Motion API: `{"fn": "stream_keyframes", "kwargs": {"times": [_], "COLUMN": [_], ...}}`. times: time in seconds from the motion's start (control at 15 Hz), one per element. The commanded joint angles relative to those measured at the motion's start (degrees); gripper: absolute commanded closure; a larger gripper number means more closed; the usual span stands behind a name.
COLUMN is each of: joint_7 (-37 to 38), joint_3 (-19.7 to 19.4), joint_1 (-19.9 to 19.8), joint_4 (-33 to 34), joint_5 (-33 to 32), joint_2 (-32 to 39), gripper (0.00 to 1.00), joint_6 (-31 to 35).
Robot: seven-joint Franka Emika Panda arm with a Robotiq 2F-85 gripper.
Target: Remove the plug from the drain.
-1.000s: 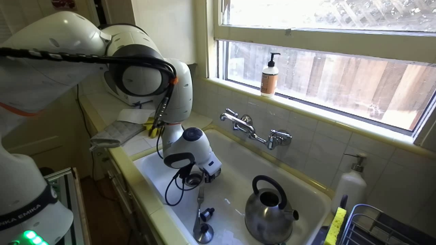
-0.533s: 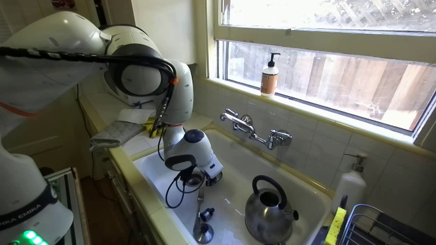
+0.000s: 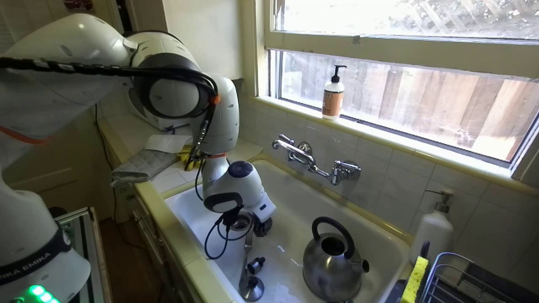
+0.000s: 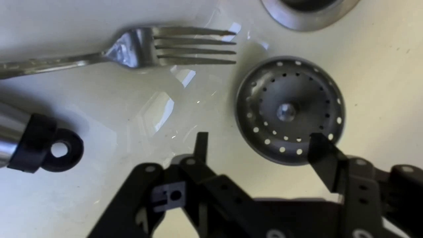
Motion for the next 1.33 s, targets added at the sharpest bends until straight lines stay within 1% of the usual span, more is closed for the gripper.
{"fn": "stream_keyframes", "kwargs": {"times": [0.0, 0.2, 0.4, 0.47, 0.73, 1.0, 1.07, 1.27], "joint_7": [0.53, 0.16, -0.75, -1.35, -4.90, -10.48, -11.87, -15.67], "joint_3": [-0.77, -0.85, -2.38, -3.43, -10.39, -14.86, -16.51, -17.29], "joint_1": [1.01, 1.34, 3.40, 4.66, 12.44, 17.82, 19.76, 21.13], "joint_4": [-1.70, -3.46, -6.55, -7.80, -11.92, -16.49, -17.32, -19.75], "joint_5": [1.17, 0.90, 0.97, 1.01, 0.93, -1.60, -1.62, -3.92], "joint_2": [-2.05, -3.64, -6.80, -8.26, -13.04, -17.47, -18.41, -20.79], "gripper": [0.00, 0.00, 0.00, 0.00, 0.00, 0.00, 0.00, 0.00], "joint_6": [-2.16, -2.15, -2.90, -3.40, -4.37, -3.17, -3.54, -2.59]}}
